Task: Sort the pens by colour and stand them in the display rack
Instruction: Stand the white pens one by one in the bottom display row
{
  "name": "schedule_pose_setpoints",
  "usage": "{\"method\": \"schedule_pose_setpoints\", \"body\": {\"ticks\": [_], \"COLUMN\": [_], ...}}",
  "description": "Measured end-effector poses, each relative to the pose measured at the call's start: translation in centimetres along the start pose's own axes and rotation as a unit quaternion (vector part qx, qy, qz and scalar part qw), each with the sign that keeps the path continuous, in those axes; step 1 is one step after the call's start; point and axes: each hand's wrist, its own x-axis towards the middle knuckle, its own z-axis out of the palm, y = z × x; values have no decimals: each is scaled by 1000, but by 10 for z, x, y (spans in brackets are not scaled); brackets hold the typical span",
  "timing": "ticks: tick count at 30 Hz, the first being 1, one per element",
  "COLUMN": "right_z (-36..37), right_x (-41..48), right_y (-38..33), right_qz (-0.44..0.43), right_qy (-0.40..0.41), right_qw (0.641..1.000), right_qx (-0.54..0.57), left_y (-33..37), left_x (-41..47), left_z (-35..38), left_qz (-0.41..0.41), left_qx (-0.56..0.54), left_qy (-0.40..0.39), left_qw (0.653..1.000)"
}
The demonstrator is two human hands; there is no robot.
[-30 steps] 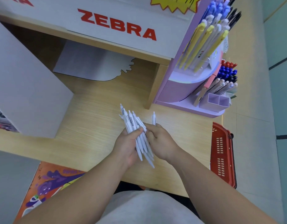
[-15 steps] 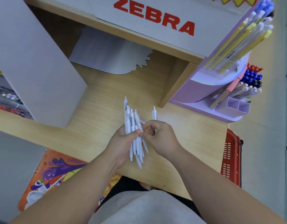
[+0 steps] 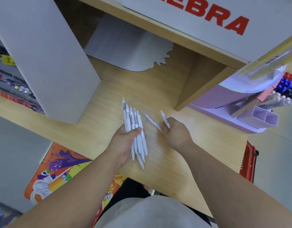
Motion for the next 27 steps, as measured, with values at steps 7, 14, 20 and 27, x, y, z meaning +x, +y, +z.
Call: {"method": "schedule_pose_setpoints", "body": {"ticks": [7, 14, 20, 27], "right_z": [5, -37, -69, -81], "right_x": [8, -45, -88, -132], "right_y": [1, 18, 37, 53], "right_qz": [17, -16, -17, -46], "right_qy": [-50, -84, -121, -147], "right_qw": [996, 971, 939, 931], "right_qx": [-73, 224, 320, 331], "left_y": [1, -10, -25, -46], "left_x": [-14, -53, -87, -136], "left_z": [-5, 22, 42, 44], "left_qz": [13, 40, 73, 115], "left_qx": [-37, -95, -165, -180], "left_qy": [34, 53, 62, 66], "left_qw": [999, 993, 982, 975]}}
